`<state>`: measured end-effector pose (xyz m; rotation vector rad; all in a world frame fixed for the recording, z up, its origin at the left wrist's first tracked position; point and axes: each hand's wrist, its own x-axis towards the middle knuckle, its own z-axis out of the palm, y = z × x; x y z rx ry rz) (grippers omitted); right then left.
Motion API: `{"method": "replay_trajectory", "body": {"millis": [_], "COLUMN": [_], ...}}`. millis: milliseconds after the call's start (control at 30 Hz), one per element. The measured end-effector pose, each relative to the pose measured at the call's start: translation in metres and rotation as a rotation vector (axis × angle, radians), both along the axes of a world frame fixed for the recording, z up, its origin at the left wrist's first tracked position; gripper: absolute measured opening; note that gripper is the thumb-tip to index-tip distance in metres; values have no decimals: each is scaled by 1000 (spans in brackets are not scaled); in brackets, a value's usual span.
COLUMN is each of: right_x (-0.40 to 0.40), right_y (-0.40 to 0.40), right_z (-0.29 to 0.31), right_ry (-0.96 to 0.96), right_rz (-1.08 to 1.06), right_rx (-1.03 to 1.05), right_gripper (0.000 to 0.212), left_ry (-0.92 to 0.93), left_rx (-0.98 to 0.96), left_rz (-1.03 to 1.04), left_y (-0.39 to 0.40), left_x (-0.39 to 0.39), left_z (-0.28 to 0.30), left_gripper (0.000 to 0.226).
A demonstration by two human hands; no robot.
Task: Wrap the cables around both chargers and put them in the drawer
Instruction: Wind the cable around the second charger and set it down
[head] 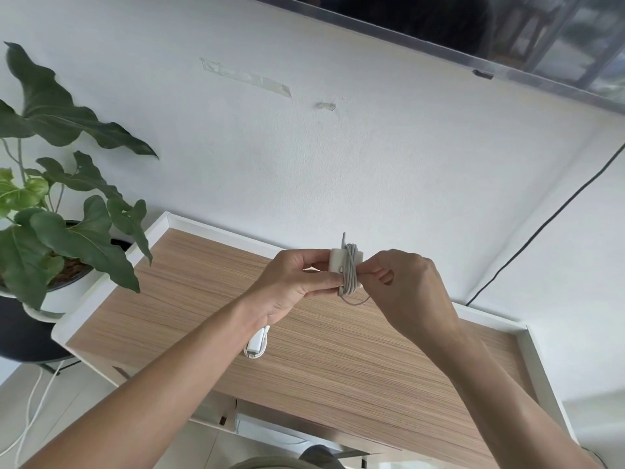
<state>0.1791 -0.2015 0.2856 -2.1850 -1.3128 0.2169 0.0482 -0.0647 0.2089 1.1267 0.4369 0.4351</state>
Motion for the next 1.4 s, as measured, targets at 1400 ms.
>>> {"method": "replay_trajectory", "body": {"millis": [1400], "right_x": [4], "right_y": [-3], "right_z": [-24], "right_ry": [51], "right_rz": [38], "right_rx": [92], "right_gripper": [16], "left_ry": [4], "left_rx": [10], "left_rz": [-4], "left_y": [4], "left_x": [2], "left_z": [-7], "left_gripper": [37]}}
